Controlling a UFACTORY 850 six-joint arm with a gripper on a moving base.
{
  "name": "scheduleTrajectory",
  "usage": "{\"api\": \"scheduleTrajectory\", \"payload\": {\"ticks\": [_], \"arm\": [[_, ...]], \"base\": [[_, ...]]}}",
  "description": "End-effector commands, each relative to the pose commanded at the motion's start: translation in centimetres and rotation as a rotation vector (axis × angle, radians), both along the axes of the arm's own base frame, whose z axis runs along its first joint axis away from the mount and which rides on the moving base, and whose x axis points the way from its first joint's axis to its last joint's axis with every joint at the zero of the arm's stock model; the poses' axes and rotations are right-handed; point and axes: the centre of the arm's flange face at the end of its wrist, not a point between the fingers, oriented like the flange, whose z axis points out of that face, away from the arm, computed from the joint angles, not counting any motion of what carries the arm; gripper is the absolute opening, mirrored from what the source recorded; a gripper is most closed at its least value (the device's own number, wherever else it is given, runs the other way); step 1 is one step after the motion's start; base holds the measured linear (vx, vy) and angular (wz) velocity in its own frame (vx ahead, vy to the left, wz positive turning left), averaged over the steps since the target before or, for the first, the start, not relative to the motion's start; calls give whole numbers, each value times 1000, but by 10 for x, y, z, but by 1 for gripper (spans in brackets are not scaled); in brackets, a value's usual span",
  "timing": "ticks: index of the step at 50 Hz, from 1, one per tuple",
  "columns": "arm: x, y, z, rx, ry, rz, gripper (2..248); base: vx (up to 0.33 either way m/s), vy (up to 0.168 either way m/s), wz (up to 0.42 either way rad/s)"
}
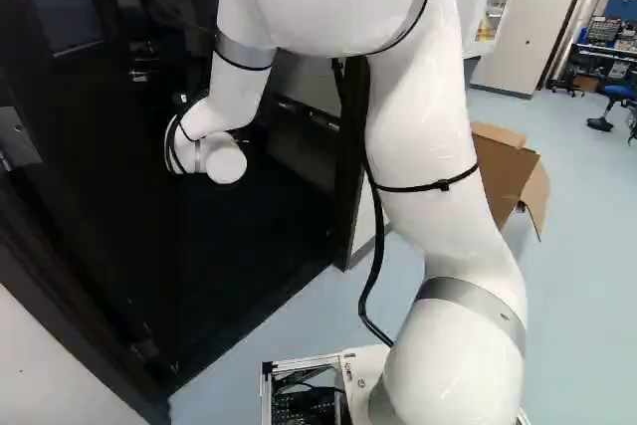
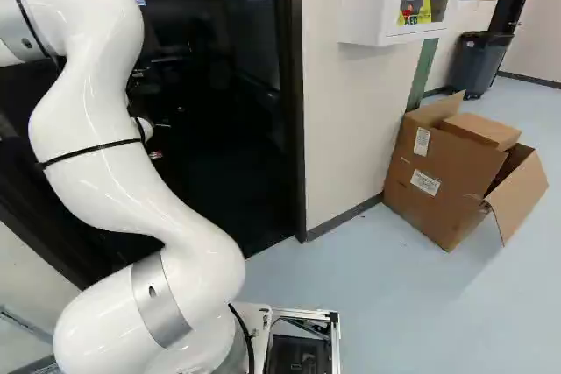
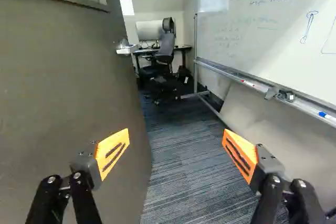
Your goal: Open the door and move inside
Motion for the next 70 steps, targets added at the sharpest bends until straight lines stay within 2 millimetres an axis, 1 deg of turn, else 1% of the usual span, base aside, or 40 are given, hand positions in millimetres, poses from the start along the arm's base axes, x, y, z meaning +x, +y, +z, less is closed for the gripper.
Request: {"api": "scheduleTrajectory", "payload": {"ticks": [18, 37, 56, 70], "arm": [[-6, -23, 5, -43, -37, 62, 247], [-17, -49, 9, -83, -51, 105, 247], [-33, -80, 13, -107, -50, 115, 247], [-37, -103, 14, -113, -44, 87, 247]], "base": [[0, 0, 0], [0, 0, 0], [0, 0, 0], [0, 0, 0]]}}
